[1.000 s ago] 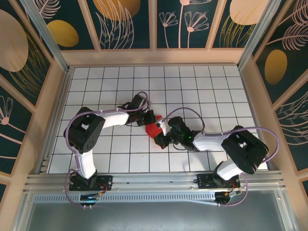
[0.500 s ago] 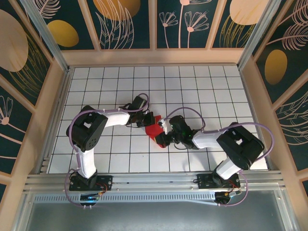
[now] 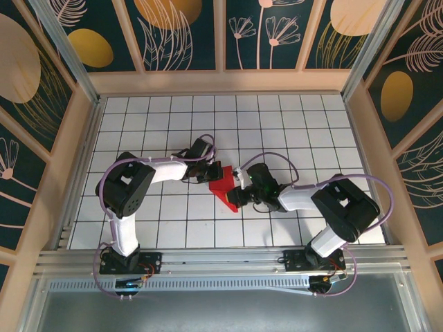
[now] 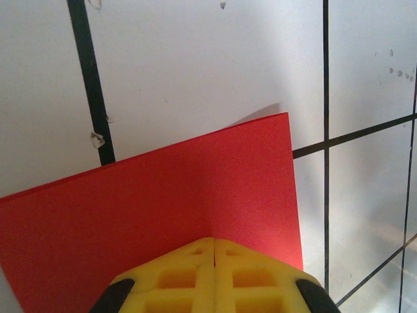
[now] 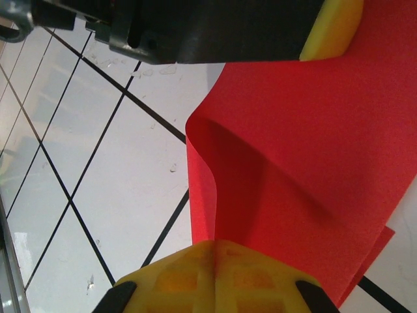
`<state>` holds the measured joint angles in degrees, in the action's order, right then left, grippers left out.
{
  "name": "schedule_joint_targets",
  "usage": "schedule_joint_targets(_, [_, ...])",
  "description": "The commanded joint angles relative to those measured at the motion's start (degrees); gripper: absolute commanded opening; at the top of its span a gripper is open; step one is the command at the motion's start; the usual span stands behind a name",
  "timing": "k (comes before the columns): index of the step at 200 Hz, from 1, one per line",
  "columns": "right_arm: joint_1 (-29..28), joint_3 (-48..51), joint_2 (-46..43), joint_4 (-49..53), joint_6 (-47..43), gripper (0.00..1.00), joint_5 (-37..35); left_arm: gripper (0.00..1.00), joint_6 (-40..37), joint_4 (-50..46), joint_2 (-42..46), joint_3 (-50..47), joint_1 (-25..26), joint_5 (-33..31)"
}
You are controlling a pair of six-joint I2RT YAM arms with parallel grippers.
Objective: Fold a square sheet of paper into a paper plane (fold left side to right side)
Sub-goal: Third fold the triangle at the center of the table.
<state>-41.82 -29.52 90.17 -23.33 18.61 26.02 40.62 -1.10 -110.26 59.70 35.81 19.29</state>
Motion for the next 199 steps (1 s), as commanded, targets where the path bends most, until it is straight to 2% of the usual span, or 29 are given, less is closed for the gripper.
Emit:
schedule_joint_targets(1, [0.7, -1.6, 1.1, 1.0, 0.8, 0.00, 0.5, 0.00, -1.6, -3.3, -3.4, -0.2, 0.4, -3.2])
schedule_joint_targets(199, [2.6, -4.1, 3.5, 4.0, -0.4, 0.00, -2.8, 0.00, -1.8, -3.5, -3.9, 0.3, 1.0, -3.4])
